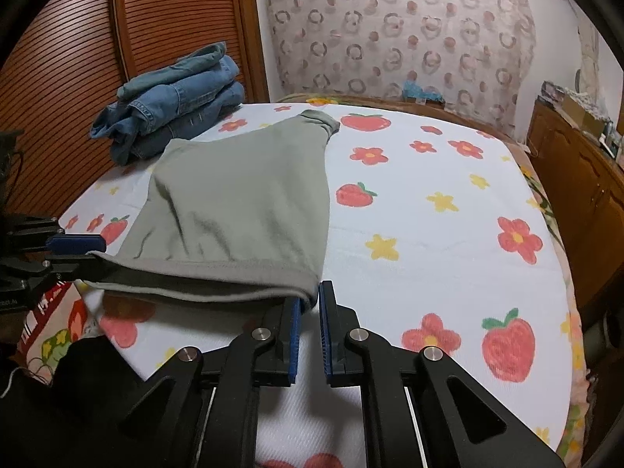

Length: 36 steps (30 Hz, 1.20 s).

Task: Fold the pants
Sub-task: 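Regrasp the folded edge with both tools and smooth it flat, then close the right tool on the grey-green pants edge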

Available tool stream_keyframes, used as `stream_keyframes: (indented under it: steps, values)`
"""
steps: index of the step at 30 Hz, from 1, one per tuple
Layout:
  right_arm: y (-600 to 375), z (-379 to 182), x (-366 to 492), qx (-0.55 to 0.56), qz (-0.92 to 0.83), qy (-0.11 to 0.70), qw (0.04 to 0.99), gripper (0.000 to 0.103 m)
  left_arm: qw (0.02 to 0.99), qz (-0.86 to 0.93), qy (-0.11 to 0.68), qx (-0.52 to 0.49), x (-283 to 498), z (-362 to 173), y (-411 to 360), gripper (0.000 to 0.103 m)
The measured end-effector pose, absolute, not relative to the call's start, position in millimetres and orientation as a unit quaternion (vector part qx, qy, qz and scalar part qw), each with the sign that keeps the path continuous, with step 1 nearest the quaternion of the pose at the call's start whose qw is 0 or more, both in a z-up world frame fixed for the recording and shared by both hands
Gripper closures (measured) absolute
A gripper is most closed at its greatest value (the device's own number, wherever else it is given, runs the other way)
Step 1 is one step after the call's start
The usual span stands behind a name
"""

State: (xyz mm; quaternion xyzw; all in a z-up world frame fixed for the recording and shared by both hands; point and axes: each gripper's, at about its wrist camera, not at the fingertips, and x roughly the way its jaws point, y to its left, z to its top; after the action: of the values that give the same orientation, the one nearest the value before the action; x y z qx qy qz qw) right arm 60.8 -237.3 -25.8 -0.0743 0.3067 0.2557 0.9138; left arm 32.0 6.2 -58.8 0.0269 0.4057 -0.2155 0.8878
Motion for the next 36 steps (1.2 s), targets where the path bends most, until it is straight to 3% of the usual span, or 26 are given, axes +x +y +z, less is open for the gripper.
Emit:
stream_keyframes:
  steps: [2,4,10,17,36]
  values:
    - [-239.4,-22.5,57.5,-0.071,0.259,0.306,0.913,0.095,0.89,-0.214,0.403,0.025,30.8,-56.8,8.7,0.067]
    - [-242.1,-19.8,52.1,-0.072,0.262,0.304,0.913,0.093,0.893,-0.211,0.396,0.021,29.1,-53.6,12.4,0.053]
    - [-249.6,-9.2,36.7,-0.065,0.271,0.289,0.916,0.091,0.904,-0.197,0.378,0.018,27.7,-44.7,20.0,0.053]
    - [-244.7,-2.0,43.2,-0.06,0.268,0.272,0.922,0.076,0.903,-0.175,0.391,0.018,39.3,-56.5,20.8,0.053]
    - [-230.5,-30.4,74.5,-0.068,0.256,0.327,0.907,0.071,0.898,-0.151,0.413,0.016,45.6,-81.1,23.9,0.053]
